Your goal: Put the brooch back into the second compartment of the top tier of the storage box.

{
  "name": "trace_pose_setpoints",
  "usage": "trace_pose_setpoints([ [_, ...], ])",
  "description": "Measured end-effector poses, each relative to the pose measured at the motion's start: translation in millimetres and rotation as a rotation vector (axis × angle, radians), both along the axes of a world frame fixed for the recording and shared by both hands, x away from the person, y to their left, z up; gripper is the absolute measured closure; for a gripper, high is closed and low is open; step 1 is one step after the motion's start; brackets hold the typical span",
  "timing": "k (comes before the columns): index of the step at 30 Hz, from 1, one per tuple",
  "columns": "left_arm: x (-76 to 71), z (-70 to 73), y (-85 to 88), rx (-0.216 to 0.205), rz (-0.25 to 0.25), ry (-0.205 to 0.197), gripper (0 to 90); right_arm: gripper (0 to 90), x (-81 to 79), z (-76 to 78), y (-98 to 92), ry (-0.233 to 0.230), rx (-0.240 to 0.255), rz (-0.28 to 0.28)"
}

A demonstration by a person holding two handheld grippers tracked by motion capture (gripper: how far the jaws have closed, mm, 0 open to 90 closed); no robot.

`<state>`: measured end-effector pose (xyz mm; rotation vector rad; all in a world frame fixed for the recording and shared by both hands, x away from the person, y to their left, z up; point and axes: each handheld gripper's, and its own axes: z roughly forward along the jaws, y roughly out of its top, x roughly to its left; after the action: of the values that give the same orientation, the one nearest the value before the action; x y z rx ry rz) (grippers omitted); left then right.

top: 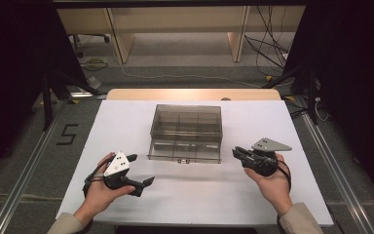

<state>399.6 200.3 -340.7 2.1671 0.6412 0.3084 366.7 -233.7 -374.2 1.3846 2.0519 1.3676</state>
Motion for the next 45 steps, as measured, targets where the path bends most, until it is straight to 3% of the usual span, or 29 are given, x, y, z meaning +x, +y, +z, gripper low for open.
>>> trace_pose_setpoints([
  [45, 0.0, -0.2, -0.8, 0.0, -0.003, 0.002, 0.0, 80.0, -1.8, 16.1, 2.7, -0.05, 0.032, -0.01],
])
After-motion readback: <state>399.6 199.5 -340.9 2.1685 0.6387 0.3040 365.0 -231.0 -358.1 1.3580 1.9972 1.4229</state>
